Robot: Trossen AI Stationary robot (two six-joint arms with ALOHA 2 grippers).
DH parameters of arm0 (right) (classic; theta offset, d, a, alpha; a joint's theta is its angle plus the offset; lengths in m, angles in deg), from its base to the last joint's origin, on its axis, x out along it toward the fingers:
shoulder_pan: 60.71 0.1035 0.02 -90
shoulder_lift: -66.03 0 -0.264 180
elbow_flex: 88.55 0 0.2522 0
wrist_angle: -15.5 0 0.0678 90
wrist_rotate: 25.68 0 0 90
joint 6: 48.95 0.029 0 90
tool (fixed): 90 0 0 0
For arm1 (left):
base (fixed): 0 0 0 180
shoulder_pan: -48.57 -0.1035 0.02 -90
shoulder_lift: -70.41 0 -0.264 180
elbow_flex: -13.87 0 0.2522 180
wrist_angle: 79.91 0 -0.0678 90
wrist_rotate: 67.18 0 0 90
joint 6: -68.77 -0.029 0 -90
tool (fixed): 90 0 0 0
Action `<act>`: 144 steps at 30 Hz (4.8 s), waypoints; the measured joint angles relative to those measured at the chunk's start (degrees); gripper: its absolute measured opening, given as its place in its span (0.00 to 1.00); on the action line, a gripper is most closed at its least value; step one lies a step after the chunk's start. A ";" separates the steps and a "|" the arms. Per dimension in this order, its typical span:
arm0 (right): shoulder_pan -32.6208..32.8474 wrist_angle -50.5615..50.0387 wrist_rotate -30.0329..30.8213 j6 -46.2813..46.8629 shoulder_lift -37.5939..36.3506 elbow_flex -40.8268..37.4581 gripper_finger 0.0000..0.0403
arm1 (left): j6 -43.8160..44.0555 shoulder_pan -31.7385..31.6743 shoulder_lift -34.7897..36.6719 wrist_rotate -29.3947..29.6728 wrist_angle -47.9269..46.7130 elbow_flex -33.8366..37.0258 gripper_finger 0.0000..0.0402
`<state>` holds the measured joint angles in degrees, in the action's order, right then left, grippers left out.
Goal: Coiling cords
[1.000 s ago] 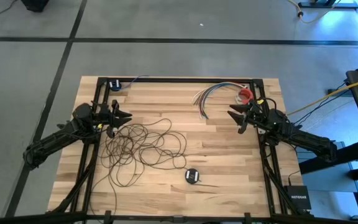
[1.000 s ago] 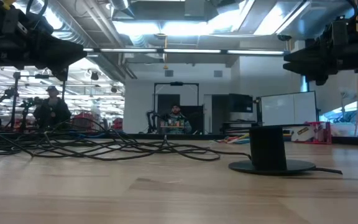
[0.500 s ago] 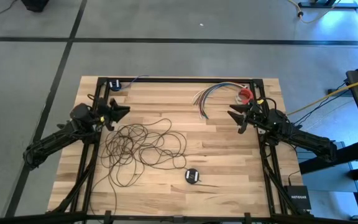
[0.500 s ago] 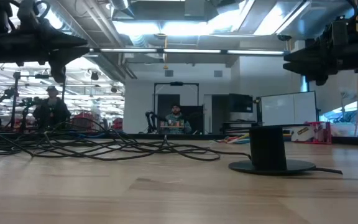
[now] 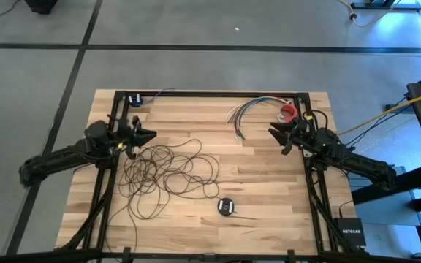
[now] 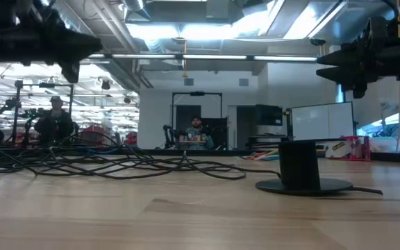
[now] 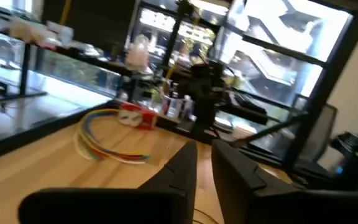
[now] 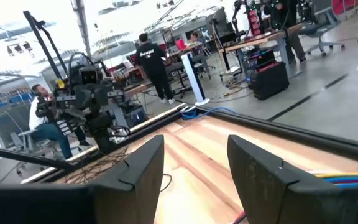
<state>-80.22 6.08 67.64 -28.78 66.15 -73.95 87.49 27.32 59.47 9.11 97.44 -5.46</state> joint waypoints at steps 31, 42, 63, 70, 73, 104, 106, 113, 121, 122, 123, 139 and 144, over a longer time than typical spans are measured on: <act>0.07 -6.93 -28.06 -1.32 6.79 12.36 0.45 | -10.08 37.56 -64.11 24.84 16.62 -32.52 0.01; 10.66 -8.41 -22.78 -2.75 12.06 15.34 0.45 | -7.75 38.76 -78.30 24.46 23.44 -37.28 0.01; 32.96 -8.80 -8.70 -4.05 21.83 21.23 0.45 | -20.13 48.29 -95.13 31.62 4.65 -65.32 0.07; 36.62 -8.91 -5.17 -5.89 24.60 21.84 0.45 | -23.91 47.33 -95.45 31.99 3.73 -66.64 0.37; 36.89 -9.18 -3.81 -7.05 25.08 21.84 0.45 | -26.94 47.34 -95.45 32.10 -0.22 -66.64 0.44; 36.74 -11.96 3.74 -8.94 25.31 21.84 0.45 | -42.88 52.33 -110.66 50.86 -0.76 -66.53 0.36; 36.74 -11.91 3.74 -8.95 25.31 21.84 0.45 | -42.88 52.21 -110.66 51.31 -0.09 -66.53 0.35; 36.74 -11.91 3.77 -10.02 25.31 21.84 0.45 | -42.67 51.51 -110.66 49.89 0.41 -66.53 0.32; 36.74 -11.90 3.77 -10.08 25.31 21.84 0.45 | -40.32 50.73 -110.66 49.20 1.87 -66.53 0.20; 36.74 -11.91 3.77 -10.08 25.31 21.84 0.45 | -39.92 50.55 -110.66 48.74 1.84 -66.53 0.17; 36.74 -11.91 3.77 -10.08 25.31 21.84 0.45 | -39.29 50.44 -110.66 48.46 1.83 -66.53 0.15; 36.74 -11.89 3.71 -10.06 25.31 21.84 0.45 | -30.73 50.50 -109.26 48.39 4.96 -66.49 0.01; 36.74 -10.43 3.66 -10.01 25.32 21.82 0.45 | -26.45 50.50 -105.48 48.67 4.52 -66.49 0.01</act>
<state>-43.48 -4.35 71.30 -38.79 91.47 -52.13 61.04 77.82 -46.01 57.78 101.96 -71.94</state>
